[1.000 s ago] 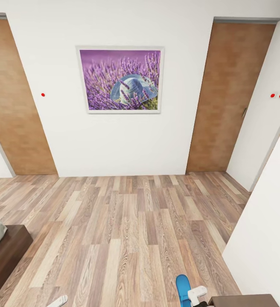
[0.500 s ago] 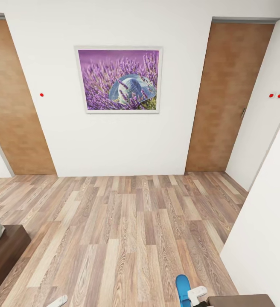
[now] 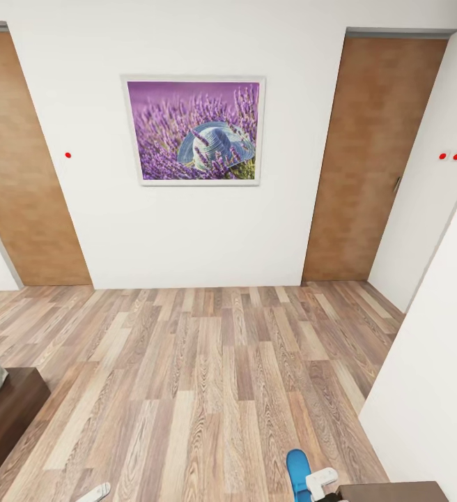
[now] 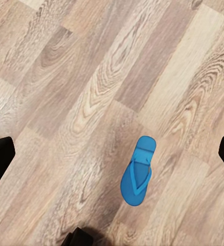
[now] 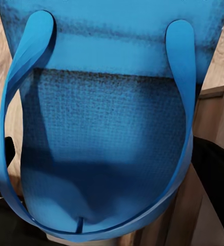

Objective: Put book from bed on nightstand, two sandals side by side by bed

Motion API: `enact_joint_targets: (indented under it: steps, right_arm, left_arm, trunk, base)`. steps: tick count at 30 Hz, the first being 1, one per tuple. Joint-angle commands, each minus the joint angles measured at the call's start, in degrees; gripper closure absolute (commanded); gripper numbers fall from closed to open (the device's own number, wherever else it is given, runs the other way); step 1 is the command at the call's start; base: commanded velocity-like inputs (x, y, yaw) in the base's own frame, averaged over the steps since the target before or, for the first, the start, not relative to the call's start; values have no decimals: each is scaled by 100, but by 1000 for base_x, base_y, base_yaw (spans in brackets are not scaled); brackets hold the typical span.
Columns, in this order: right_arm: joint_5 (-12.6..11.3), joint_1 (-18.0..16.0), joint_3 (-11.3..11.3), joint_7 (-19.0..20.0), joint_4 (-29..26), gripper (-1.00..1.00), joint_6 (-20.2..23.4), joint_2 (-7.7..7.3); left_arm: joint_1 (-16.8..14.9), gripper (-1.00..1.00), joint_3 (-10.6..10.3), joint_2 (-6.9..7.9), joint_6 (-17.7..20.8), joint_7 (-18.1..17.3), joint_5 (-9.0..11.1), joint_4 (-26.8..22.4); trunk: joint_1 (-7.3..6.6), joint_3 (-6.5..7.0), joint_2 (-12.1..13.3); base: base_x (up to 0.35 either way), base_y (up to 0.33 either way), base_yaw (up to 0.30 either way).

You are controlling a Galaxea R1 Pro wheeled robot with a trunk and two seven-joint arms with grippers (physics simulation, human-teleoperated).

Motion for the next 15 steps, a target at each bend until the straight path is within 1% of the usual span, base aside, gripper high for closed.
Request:
enact_joint_targets:
  steps: [1,5,15]
  right_arm:
    - [51,-3,28,11,-13,100,37,-1]
    - [51,-4,89,8,-13,100,37,-1]
    - [51,-4,115,7,-13,100,37,-1]
  left_arm:
    - [-6,-100,43,1,-26,8,-60,9]
    - [-6,-100,43,1,-26,8,-60,9]
    - [-6,-100,43,-1,-26,8,-60,9]
  trunk:
    - [0,-7,-4]
    - [0,-7,-4]
    - [0,-7,-4]
  base:
    - [0,0,0]
    - [0,0,0]
    - [0,0,0]
